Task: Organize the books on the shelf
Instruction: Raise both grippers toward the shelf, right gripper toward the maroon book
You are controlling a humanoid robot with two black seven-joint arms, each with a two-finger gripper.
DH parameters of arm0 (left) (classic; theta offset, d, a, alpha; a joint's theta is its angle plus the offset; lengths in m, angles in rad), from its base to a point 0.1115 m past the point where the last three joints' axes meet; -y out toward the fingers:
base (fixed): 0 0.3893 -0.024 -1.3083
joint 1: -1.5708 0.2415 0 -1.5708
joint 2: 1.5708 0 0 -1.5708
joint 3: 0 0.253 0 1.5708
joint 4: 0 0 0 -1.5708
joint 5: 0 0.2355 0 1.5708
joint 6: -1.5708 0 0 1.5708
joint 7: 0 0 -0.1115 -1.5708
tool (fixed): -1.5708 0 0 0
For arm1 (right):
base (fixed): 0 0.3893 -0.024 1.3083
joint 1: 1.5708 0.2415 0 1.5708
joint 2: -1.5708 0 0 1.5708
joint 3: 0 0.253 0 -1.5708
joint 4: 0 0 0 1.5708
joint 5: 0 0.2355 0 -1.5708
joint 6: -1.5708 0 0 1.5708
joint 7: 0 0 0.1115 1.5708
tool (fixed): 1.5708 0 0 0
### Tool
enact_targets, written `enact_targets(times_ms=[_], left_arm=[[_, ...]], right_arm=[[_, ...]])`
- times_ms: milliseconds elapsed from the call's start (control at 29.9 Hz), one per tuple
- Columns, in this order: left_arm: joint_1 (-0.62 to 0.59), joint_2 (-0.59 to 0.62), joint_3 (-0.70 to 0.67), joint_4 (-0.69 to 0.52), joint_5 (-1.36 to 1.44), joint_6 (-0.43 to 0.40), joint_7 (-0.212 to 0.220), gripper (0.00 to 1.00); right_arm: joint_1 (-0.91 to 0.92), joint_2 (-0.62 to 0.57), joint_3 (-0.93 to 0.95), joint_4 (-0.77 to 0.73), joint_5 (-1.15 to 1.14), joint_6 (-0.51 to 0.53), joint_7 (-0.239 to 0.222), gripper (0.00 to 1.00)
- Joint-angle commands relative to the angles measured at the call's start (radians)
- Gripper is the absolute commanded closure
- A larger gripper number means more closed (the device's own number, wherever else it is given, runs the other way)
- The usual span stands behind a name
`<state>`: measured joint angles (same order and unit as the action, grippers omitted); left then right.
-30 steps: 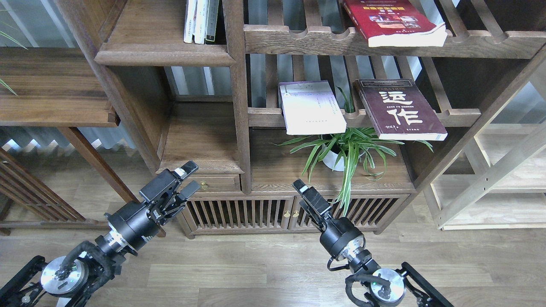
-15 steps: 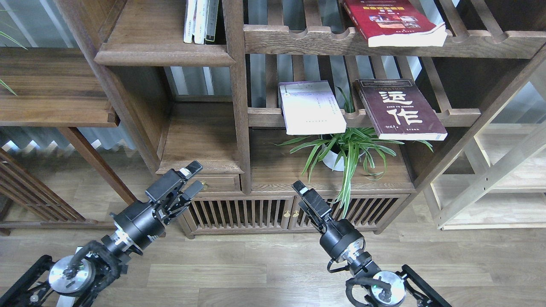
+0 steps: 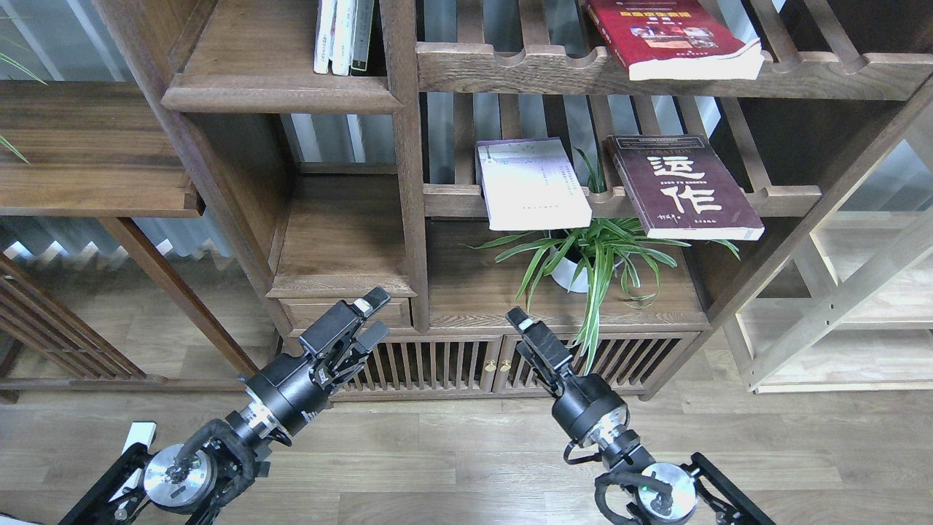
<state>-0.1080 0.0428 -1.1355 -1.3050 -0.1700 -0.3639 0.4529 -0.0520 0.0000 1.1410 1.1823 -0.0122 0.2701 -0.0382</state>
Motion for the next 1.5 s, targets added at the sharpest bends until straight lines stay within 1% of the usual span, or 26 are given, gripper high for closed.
enact_targets(times_ms=[0, 301, 535, 602, 735, 1103, 1237, 1471], left_arm=[[-0.001, 0.005, -0.004, -0.002, -0.003, 0.013, 0.001, 0.0], [-0.001, 0.025, 0.013, -0.02, -0.005, 0.014, 0.006, 0.01], [-0.004, 0.046, 0.005, -0.059, -0.006, 0.026, 0.006, 0.0], [-0.01, 0.063, 0.005, -0.059, -0.006, 0.033, 0.006, 0.0], [-0.018, 0.06, -0.003, -0.059, -0.008, 0.049, 0.004, 0.0], [-0.047, 0.043, 0.014, -0.056, -0.009, 0.065, 0.006, 0.01], [-0.052, 0.039, 0.014, -0.059, -0.011, 0.083, 0.004, 0.0], [-0.05, 0.058, -0.001, -0.057, -0.011, 0.079, 0.006, 0.0]], right_arm=[[0.007, 0.0, 0.008, -0.006, 0.0, 0.004, 0.0, 0.0], [0.012, 0.0, 0.006, -0.023, -0.002, 0.012, -0.002, 0.0], [0.012, 0.0, 0.009, -0.044, -0.002, 0.026, 0.003, 0.0], [0.006, 0.0, 0.009, -0.044, -0.002, 0.049, 0.003, 0.0], [-0.002, 0.0, 0.014, -0.047, -0.003, 0.092, 0.003, 0.0], [0.004, 0.0, 0.005, -0.05, -0.002, 0.09, 0.0, 0.0], [0.006, 0.0, 0.002, -0.062, -0.002, 0.09, 0.001, 0.0], [-0.003, 0.0, 0.008, -0.064, -0.002, 0.104, 0.009, 0.0]])
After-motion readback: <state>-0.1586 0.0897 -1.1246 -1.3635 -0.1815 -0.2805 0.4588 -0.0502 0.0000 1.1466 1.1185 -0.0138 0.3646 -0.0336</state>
